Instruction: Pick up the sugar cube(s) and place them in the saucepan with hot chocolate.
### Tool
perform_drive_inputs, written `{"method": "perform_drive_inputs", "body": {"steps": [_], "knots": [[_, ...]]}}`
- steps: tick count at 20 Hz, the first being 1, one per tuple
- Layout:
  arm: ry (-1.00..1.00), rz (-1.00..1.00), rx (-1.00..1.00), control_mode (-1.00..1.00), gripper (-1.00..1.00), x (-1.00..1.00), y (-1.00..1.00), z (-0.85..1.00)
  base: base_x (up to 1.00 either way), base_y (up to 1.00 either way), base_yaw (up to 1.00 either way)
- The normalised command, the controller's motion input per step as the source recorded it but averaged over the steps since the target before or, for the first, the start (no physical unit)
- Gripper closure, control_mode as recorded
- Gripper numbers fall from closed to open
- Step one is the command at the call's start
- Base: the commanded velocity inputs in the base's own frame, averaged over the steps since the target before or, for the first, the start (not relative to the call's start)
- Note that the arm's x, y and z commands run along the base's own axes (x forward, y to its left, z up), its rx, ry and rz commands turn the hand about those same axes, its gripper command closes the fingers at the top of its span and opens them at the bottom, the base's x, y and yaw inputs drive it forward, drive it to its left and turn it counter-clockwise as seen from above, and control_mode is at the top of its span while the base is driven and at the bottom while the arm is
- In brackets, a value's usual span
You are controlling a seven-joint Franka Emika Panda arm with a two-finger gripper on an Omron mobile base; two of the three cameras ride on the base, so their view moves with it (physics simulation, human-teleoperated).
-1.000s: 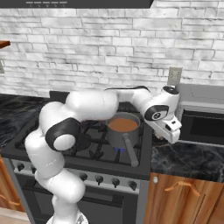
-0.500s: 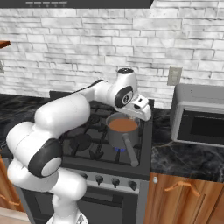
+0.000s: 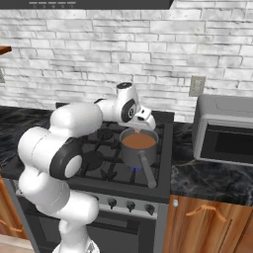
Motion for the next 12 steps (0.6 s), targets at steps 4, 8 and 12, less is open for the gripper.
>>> {"method": "perform_drive_inputs", "body": {"steps": [4, 8, 12], "knots": [[0.20, 0.00, 0.18, -1.00, 1.00, 0.24, 0.00, -0.02, 0.00, 0.00, 0.00], [0.18, -0.01, 0.10, -1.00, 1.00, 0.22, -0.03, -0.18, 0.00, 0.00, 0.00], [0.04, -0.01, 0.01, -1.00, 1.00, 0.04, -0.01, -0.09, 0.00, 0.00, 0.00]]}}
